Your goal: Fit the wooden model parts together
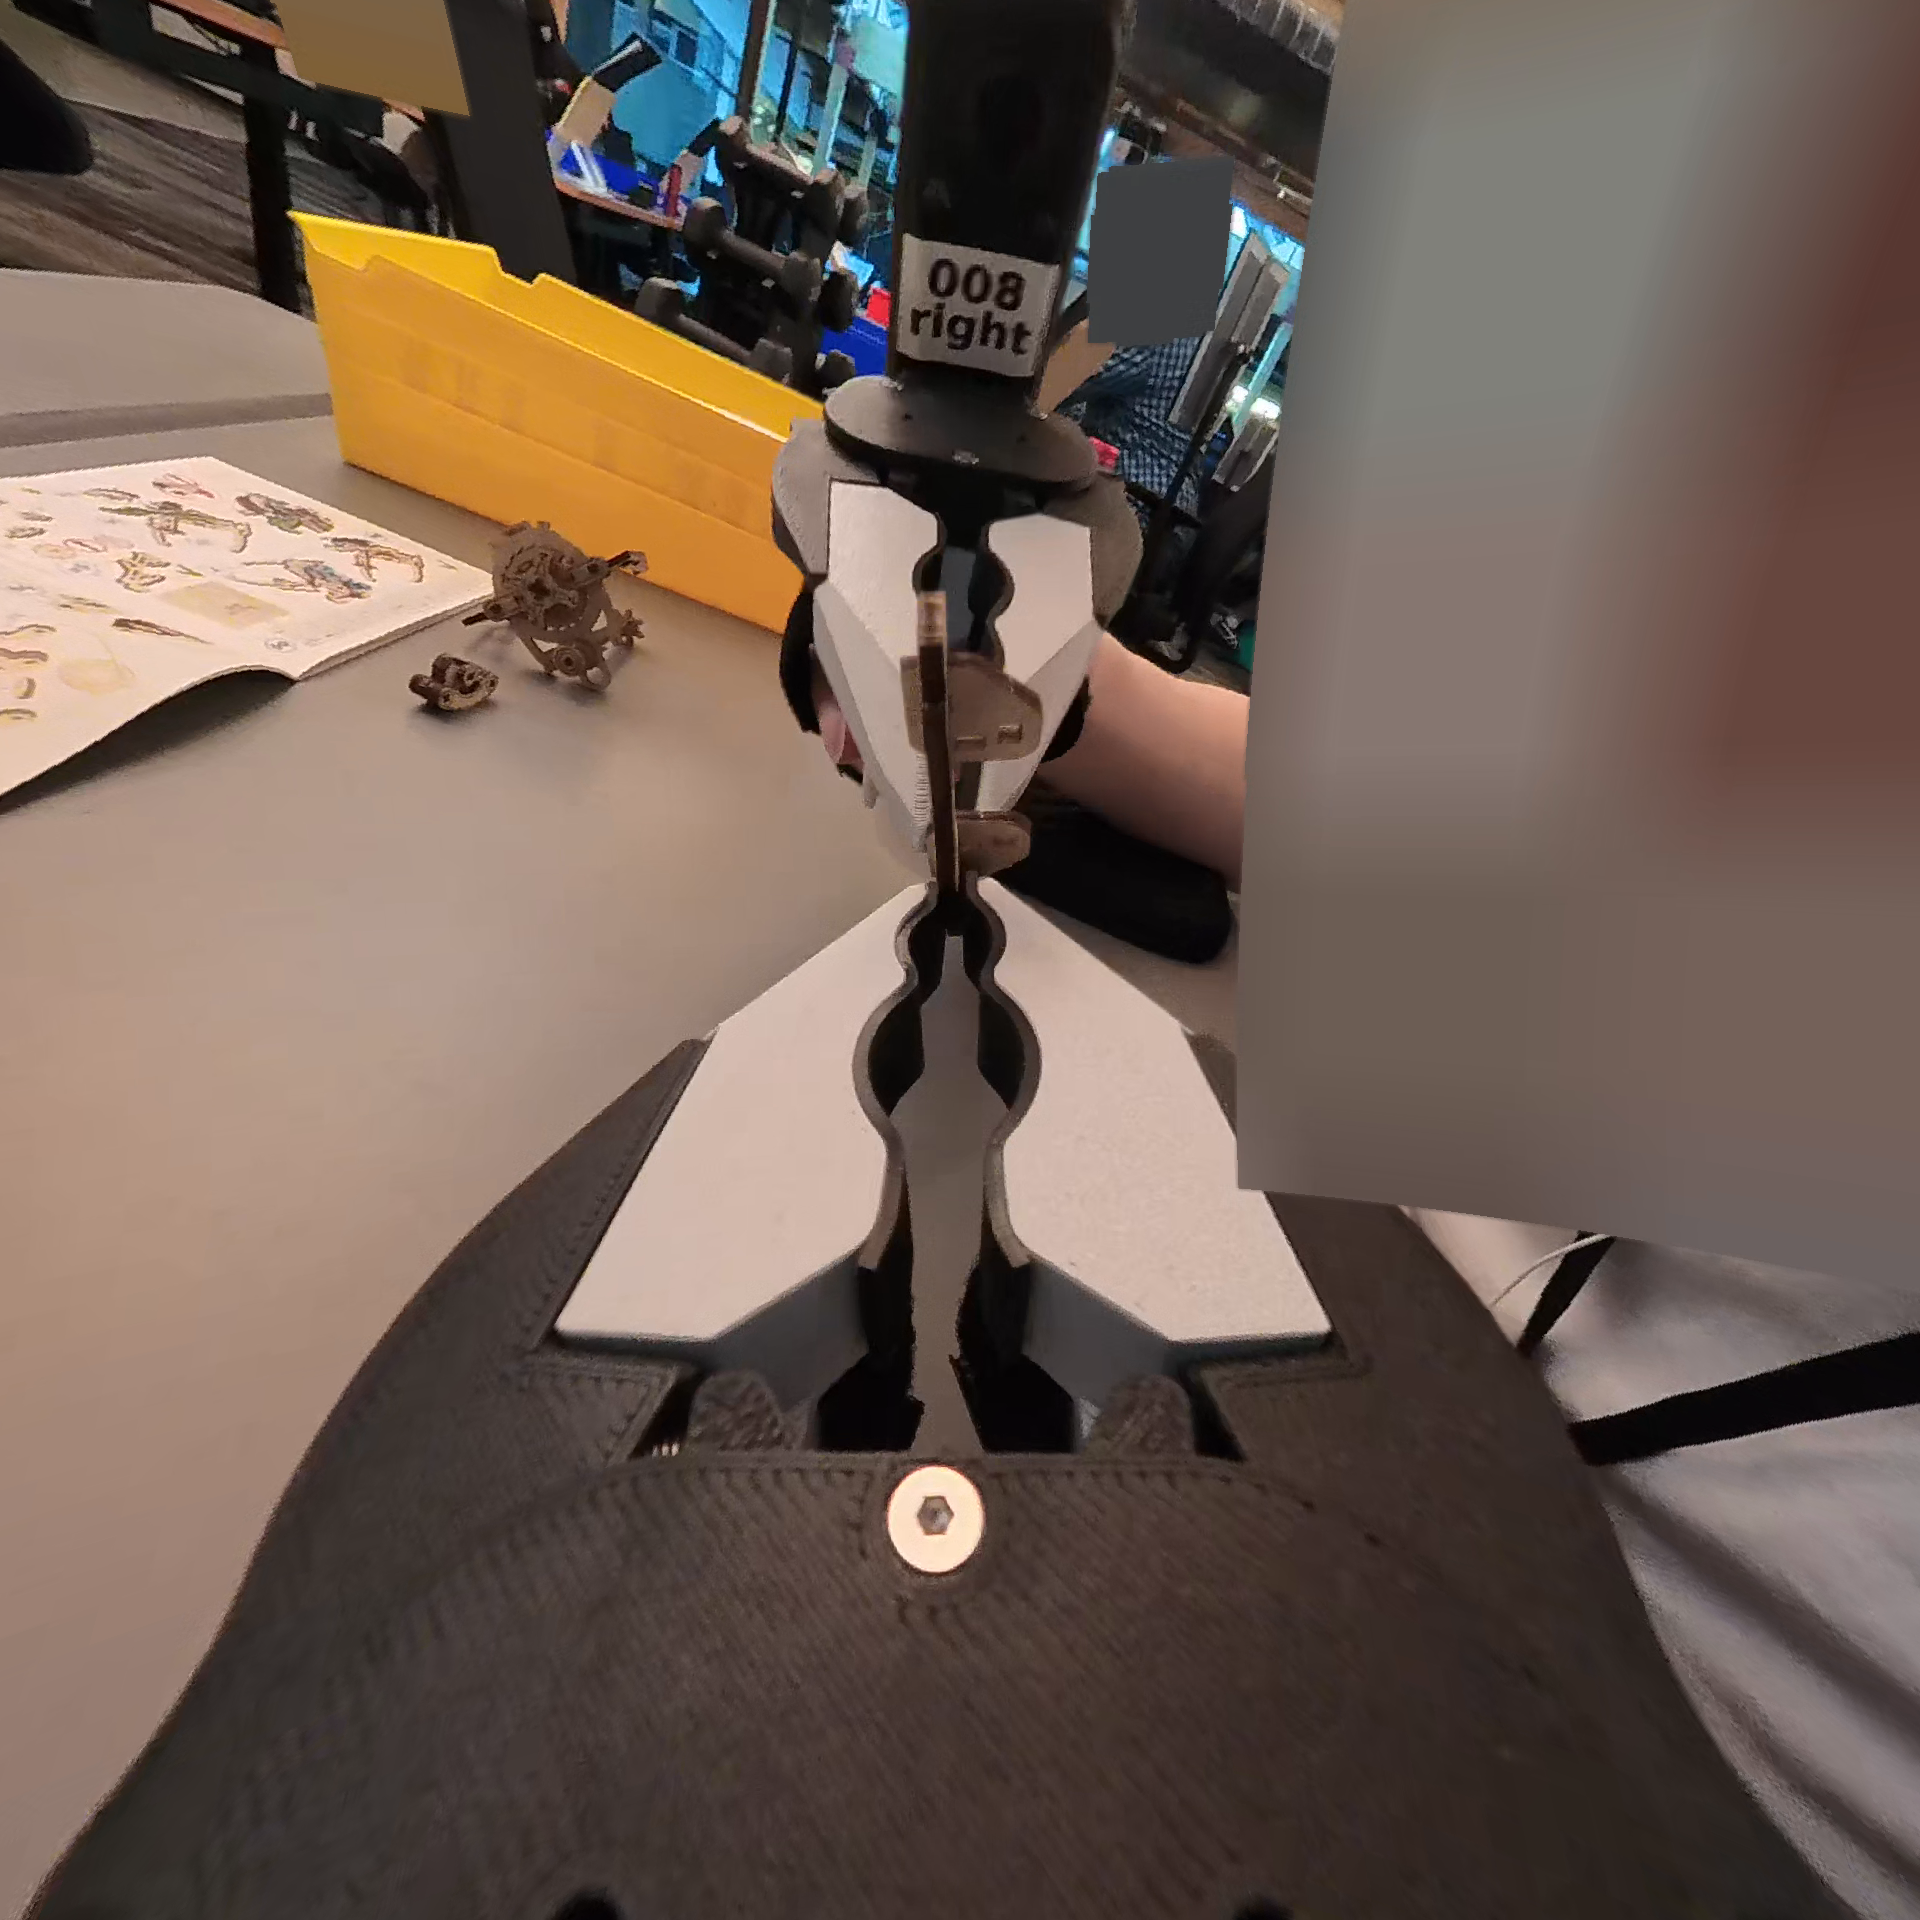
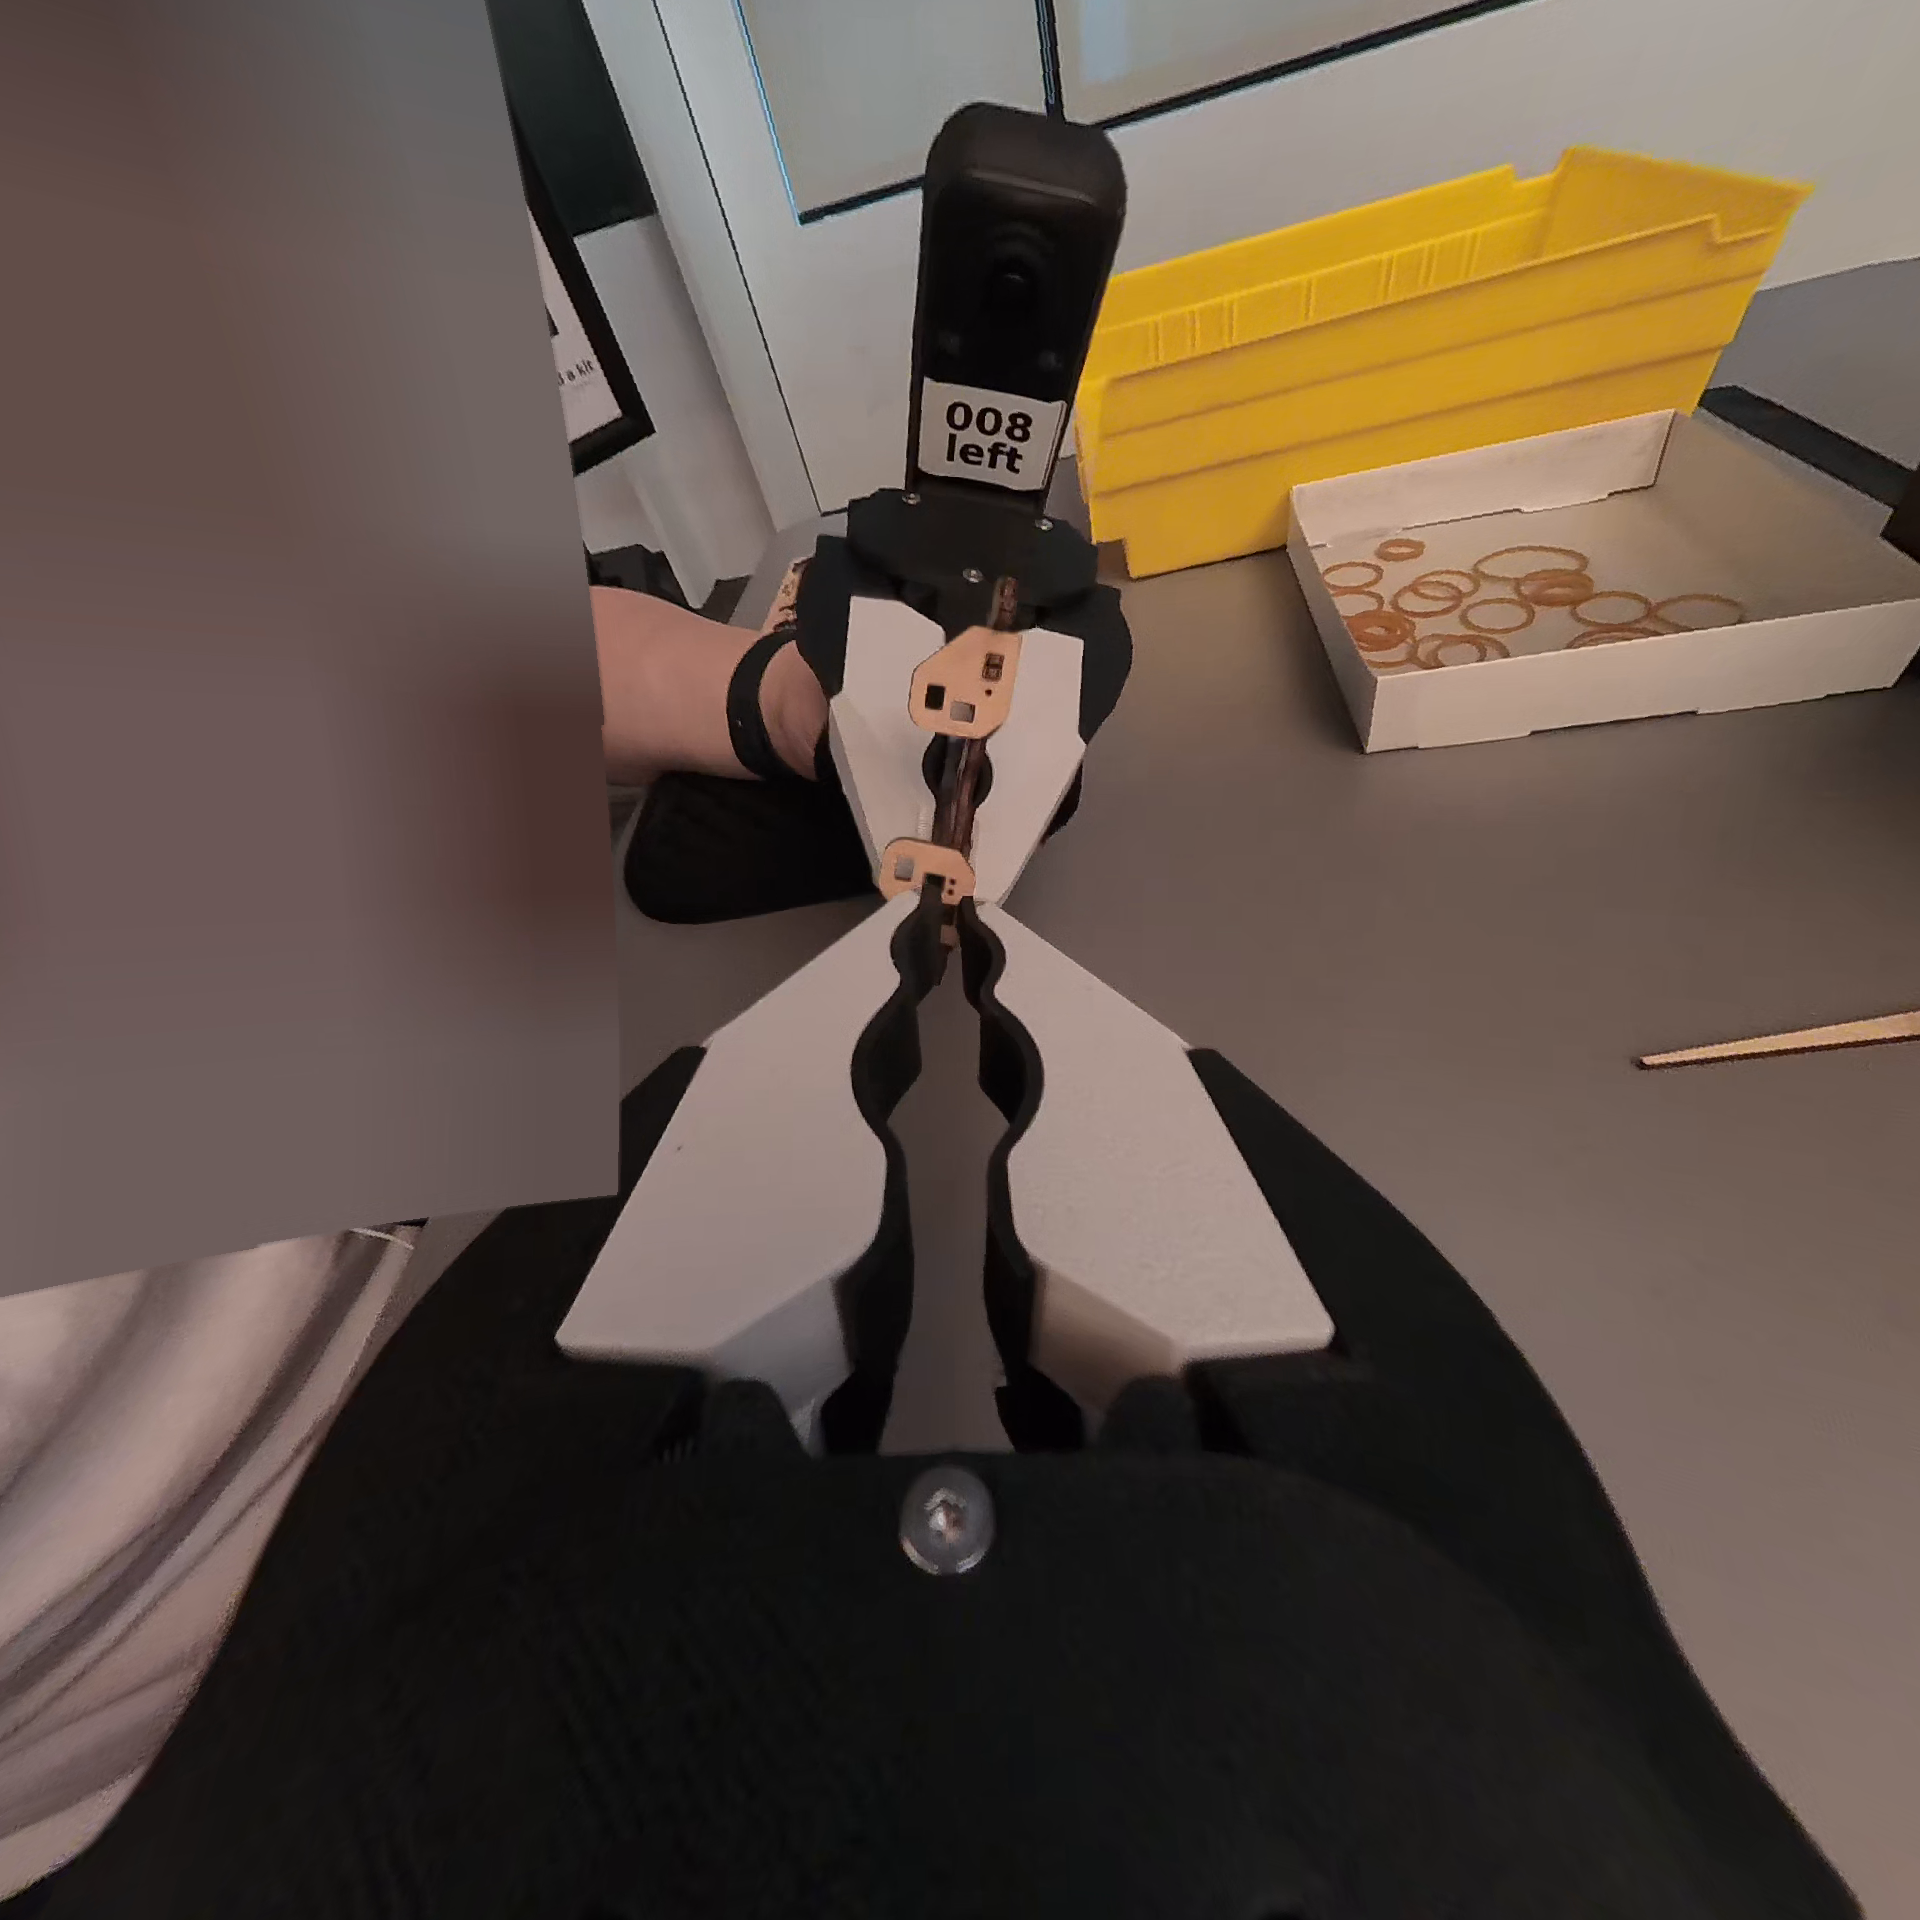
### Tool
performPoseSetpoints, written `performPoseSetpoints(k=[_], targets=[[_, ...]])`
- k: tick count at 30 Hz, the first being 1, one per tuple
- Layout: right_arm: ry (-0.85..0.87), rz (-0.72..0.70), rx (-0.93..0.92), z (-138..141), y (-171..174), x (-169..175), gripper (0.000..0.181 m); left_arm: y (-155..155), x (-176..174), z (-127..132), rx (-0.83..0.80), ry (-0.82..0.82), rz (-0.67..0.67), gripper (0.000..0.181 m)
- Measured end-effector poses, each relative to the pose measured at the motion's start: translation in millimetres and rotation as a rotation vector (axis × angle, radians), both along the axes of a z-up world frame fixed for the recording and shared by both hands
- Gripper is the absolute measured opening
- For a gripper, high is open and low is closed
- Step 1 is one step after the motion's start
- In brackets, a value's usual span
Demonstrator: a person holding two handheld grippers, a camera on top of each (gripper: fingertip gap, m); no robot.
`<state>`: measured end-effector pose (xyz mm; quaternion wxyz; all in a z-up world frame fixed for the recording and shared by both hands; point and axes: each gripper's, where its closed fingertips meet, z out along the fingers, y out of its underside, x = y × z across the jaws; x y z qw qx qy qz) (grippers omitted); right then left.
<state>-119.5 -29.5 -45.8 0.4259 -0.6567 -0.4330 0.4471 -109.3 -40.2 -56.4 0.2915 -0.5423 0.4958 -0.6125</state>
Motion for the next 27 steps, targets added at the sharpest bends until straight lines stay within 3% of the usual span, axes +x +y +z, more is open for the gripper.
performPoseSetpoints(k=[1,27], targets=[[-0.009,0.003,0.006,-1.0,-0.5,0.3,0.002,1.0,0.1,-0.7,0.003,0.002,0.007,0.0],[-0.027,0.004,0.051,-2.1,-0.7,0.4,0.005,2.9,-0.2,-0.8,0.015,-0.008,0.018,0.0]])
